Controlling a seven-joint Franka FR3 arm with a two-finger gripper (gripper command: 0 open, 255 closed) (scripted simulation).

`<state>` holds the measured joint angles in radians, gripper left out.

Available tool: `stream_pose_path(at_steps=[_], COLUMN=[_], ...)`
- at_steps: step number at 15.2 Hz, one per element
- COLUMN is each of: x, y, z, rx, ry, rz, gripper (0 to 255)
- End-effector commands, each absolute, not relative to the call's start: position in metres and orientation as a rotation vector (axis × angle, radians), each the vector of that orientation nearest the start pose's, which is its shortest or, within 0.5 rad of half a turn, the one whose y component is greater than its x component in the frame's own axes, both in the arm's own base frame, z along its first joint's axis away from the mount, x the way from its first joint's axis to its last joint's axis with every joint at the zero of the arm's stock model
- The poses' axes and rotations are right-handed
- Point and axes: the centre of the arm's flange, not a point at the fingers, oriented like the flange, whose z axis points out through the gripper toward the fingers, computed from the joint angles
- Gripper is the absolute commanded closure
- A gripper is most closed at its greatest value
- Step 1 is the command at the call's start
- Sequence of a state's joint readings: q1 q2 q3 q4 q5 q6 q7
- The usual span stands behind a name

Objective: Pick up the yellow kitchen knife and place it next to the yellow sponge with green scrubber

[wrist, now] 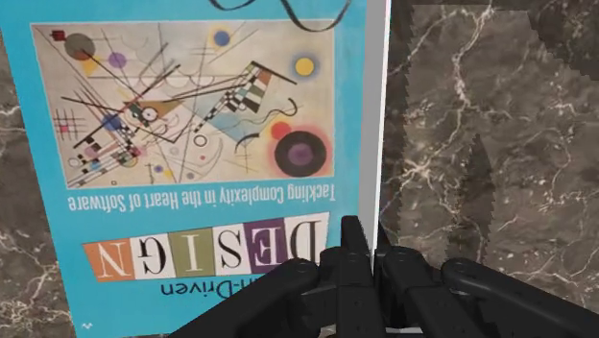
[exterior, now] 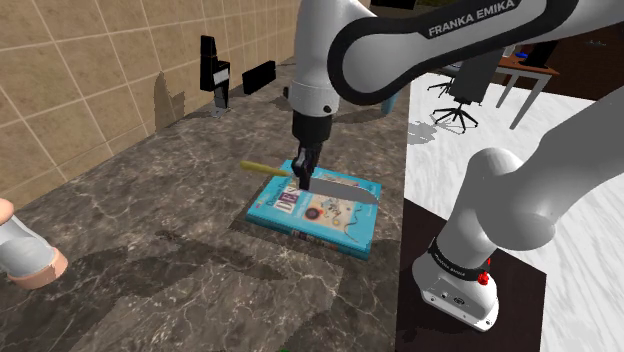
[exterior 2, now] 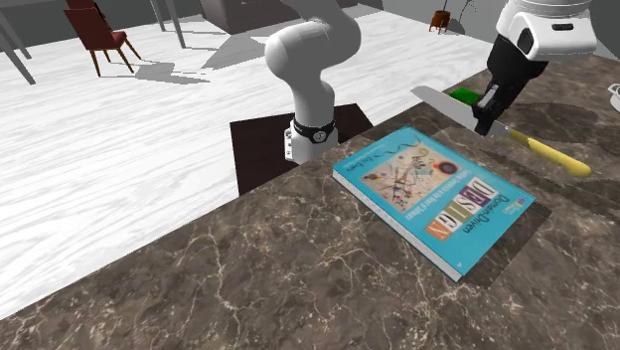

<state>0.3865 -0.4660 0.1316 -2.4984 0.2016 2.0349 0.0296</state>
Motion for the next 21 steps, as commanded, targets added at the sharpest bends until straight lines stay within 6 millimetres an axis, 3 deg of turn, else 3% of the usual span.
stream_pose_path(at_steps=[1, 21], x=[0.336, 0.267], y=[0.235, 0.49], z=[0.445, 0.446], rx=[-2.968, -2.968], ry=[-0.575, -0.575], rz=[0.046, 0.046], gripper=[255, 255])
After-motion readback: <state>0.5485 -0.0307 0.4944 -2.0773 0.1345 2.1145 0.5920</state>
